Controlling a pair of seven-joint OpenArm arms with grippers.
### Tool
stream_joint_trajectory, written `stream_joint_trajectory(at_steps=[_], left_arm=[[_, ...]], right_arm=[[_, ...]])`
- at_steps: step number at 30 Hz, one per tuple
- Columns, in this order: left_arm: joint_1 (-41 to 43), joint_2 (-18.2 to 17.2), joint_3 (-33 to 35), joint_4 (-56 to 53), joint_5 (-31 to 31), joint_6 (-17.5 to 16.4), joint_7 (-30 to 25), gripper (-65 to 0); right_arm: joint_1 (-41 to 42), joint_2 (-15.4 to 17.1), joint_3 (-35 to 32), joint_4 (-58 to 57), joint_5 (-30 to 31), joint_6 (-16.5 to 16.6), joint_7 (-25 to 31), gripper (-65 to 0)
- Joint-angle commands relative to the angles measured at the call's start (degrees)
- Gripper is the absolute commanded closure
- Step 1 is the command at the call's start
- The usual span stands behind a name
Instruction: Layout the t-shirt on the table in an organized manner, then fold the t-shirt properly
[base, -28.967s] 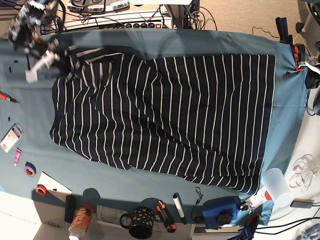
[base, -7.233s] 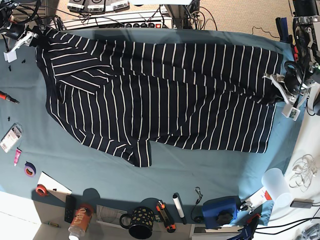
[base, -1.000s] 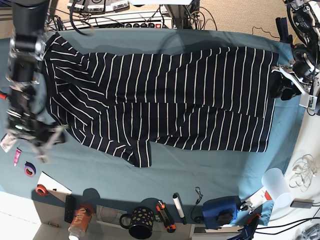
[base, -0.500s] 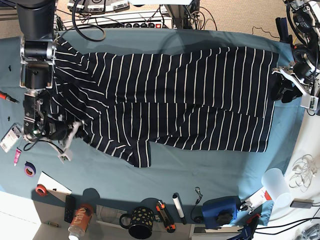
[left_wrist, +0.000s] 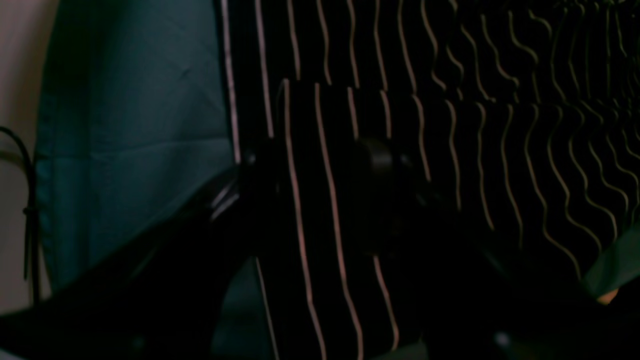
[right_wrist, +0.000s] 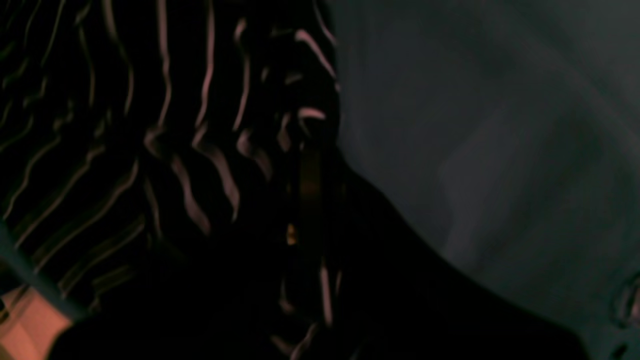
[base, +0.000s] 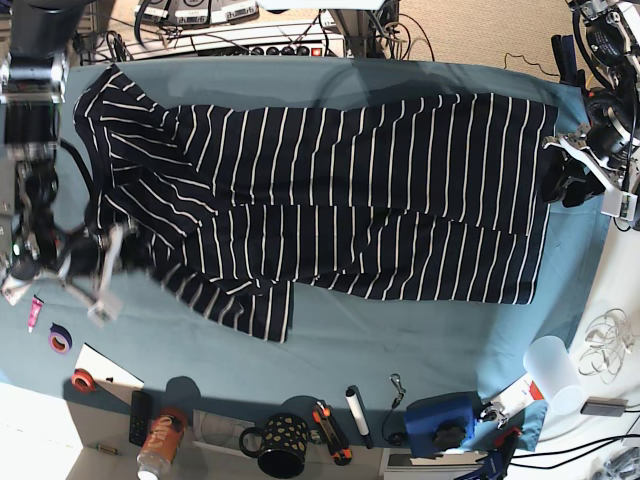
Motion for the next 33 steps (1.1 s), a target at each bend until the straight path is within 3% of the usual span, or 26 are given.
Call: stream_joint_trajectory(at_steps=[1,4,14,21,26,27,30,33], left_arm=[[-0.28,-0.96,-0.35,0.87,-1.01,-0.04,-1.44,-25.8],[-0.28,-0.94,-0.35,0.87,-1.03,-0.04,-1.46,-25.8],[-0.28,-0.96,-0.35,0.87,-1.03,-0.04,-1.46,-25.8],[-0.28,-0.96,-0.35,0.87,-1.03,-0.04,-1.46,-25.8],[-0.28,-0.96,-0.35,0.87,-1.03,-0.02,-2.10,-25.8],[-0.31,-0.96,-0.35,0.87,-1.03,-0.04,-2.10,-25.8],[-0.28,-0.96,-0.35,0.87,-1.01,-0.04,-2.05,-25.8],[-0.28,-0.96,-0.35,0.87,-0.98,0.00,-1.81,-25.8]], right_arm=[[0.39,1.44,0.55,2.45,2.16,0.08,0.04,0.0],[-3.89,2.56,0.55,6.40,5.29,0.08,-3.19,0.0],[-18.71,4.87,3.37,13.51,6.56,0.08,-3.25,0.0],[-26.32,4.81,12.50,13.49,3.85,0.08,-3.25,0.0],[-26.95,4.42,17.05,13.44,3.52,0.08,-3.25,0.0],[-26.97,4.42,17.05,13.44,3.54,0.08,-3.25,-1.7],[-26.77,4.63,17.05,13.44,3.69,0.08,-3.25,-17.9],[-25.51,5.70,17.77,13.46,5.22,0.08,-3.25,-19.2]])
